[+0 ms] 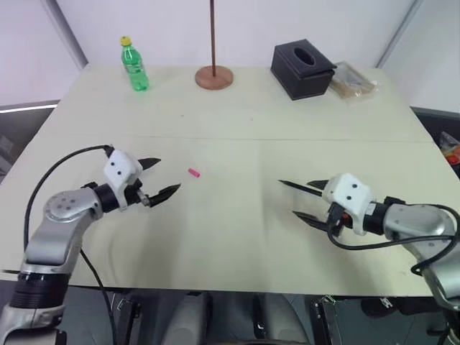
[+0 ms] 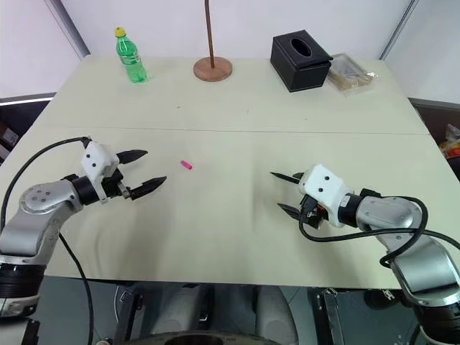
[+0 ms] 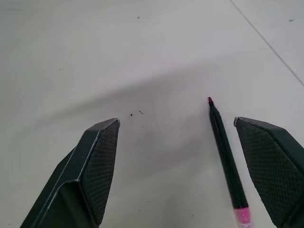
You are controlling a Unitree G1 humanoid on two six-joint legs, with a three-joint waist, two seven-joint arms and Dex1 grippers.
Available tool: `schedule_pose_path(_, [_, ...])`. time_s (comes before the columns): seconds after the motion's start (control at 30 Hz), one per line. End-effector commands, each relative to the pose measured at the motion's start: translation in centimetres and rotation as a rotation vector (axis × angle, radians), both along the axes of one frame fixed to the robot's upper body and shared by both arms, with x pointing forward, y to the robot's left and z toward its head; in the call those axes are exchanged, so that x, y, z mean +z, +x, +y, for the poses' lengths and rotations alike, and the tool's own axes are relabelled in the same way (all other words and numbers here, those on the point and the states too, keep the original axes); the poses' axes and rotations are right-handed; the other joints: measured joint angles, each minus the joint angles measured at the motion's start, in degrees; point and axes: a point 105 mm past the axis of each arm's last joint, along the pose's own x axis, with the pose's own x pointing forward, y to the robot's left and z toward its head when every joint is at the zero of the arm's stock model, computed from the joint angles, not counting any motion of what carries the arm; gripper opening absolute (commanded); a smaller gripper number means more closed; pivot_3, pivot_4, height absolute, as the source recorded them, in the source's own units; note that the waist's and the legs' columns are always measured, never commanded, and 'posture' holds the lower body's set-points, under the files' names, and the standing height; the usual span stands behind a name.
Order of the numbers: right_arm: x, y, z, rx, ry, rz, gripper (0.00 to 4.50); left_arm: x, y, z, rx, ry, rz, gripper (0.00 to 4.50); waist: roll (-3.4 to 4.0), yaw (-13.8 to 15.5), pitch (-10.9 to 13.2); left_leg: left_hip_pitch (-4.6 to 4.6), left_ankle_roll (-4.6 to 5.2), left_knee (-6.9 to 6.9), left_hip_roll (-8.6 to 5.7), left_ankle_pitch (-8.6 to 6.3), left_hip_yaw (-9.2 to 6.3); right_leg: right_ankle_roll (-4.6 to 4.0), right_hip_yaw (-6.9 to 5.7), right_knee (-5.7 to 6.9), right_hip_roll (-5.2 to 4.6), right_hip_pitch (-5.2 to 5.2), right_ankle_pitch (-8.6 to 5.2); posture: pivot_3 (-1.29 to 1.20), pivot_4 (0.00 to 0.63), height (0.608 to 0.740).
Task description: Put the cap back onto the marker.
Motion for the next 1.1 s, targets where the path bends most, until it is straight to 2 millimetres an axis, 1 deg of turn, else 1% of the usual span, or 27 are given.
schedule_pose_path(0.03, [0.8, 0.2, 0.2, 0.014, 0.002, -0.042, 3.94, 1.3, 0.0, 0.5, -0.004, 0.027, -0.054, 4.49, 0.00, 0.02, 0.00, 0.00, 0.00, 0.00, 0.00, 0.00, 0.00, 0.00, 0.00, 0.00, -0.09, 0.00, 0.00, 0.00, 0.150, 0.740])
schedule_pose_path(0.17, [0.8, 0.2, 0.3, 0.019, 0.002, -0.039, 3.94, 0.8, -0.2, 0.1, -0.044, 0.009, -0.010, 4.49, 0.00, 0.02, 0.00, 0.00, 0.00, 0.00, -0.03, 0.00, 0.01, 0.01, -0.03, 0.00, -0.18, 0.00, 0.00, 0.00, 0.150, 0.740])
schedule_pose_path(0.27, [0.8, 0.1, 0.2, 0.018, -0.002, -0.037, 3.94, 0.7, 0.1, 0.0, -0.050, 0.027, -0.015, 4.49, 0.00, 0.03, 0.00, -0.01, 0.00, 0.00, -0.03, 0.00, 0.01, 0.01, -0.04, 0.01, -0.18, 0.00, 0.00, 0.00, 0.150, 0.740])
schedule_pose_path(0.5, [0.8, 0.0, 0.4, 0.016, -0.002, -0.040, 3.94, 0.1, 1.4, 0.9, -0.063, 0.065, 0.021, 4.49, 0.00, 0.03, 0.00, -0.01, 0.00, -0.01, -0.05, 0.00, 0.02, 0.02, -0.09, 0.01, -0.18, -0.02, 0.01, 0.00, 0.150, 0.740])
schedule_pose_path(0.63, [0.8, -0.1, 0.5, 0.014, -0.001, -0.045, 3.94, -0.4, 2.3, 1.4, -0.088, 0.083, 0.074, 4.49, 0.00, 0.01, 0.00, -0.01, 0.00, -0.01, -0.05, 0.00, 0.02, 0.03, -0.15, 0.06, -0.13, -0.04, 0.02, 0.00, 0.150, 0.740])
schedule_pose_path(0.73, [1.0, -0.2, 0.7, 0.010, 0.002, -0.053, 3.94, -0.7, 3.0, 1.6, -0.119, 0.110, 0.098, 4.49, 0.00, 0.00, 0.00, -0.01, 0.00, -0.01, -0.06, 0.00, 0.04, 0.04, -0.15, 0.06, -0.09, -0.04, 0.02, 0.00, 0.150, 0.740])
schedule_pose_path(0.87, [1.0, -0.3, 0.7, -0.006, 0.004, -0.062, 3.94, -1.5, 4.4, 1.5, -0.163, 0.153, 0.158, 4.49, -0.01, 0.07, 0.00, -0.04, 0.01, -0.01, -0.07, 0.00, 0.05, 0.04, -0.16, 0.07, -0.06, -0.06, 0.02, 0.00, 0.150, 0.740])
schedule_pose_path(0.93, [1.0, -0.5, 0.8, -0.013, 0.012, -0.064, 3.94, -1.9, 5.3, 1.3, -0.180, 0.187, 0.167, 4.49, -0.03, 0.11, 0.00, -0.04, 0.01, 0.00, -0.08, 0.00, 0.05, 0.05, -0.18, 0.08, -0.02, -0.06, 0.03, 0.00, 0.150, 0.740])
schedule_pose_path(1.0, [1.1, -0.5, 0.8, -0.027, 0.015, -0.073, 3.94, -1.8, 6.4, 1.0, -0.178, 0.190, 0.166, 4.49, -0.03, 0.10, 0.00, -0.05, 0.01, 0.01, -0.09, 0.00, 0.05, 0.06, -0.17, 0.07, -0.01, -0.05, 0.03, 0.00, 0.150, 0.740])
schedule_pose_path(1.1, [1.3, -0.6, 1.0, -0.048, 0.036, -0.085, 3.94, -2.0, 7.3, 0.4, -0.194, 0.223, 0.154, 4.49, -0.06, 0.02, 0.01, -0.07, 0.02, 0.02, -0.10, 0.00, 0.05, 0.10, -0.16, 0.09, 0.02, -0.07, 0.05, 0.00, 0.150, 0.740])
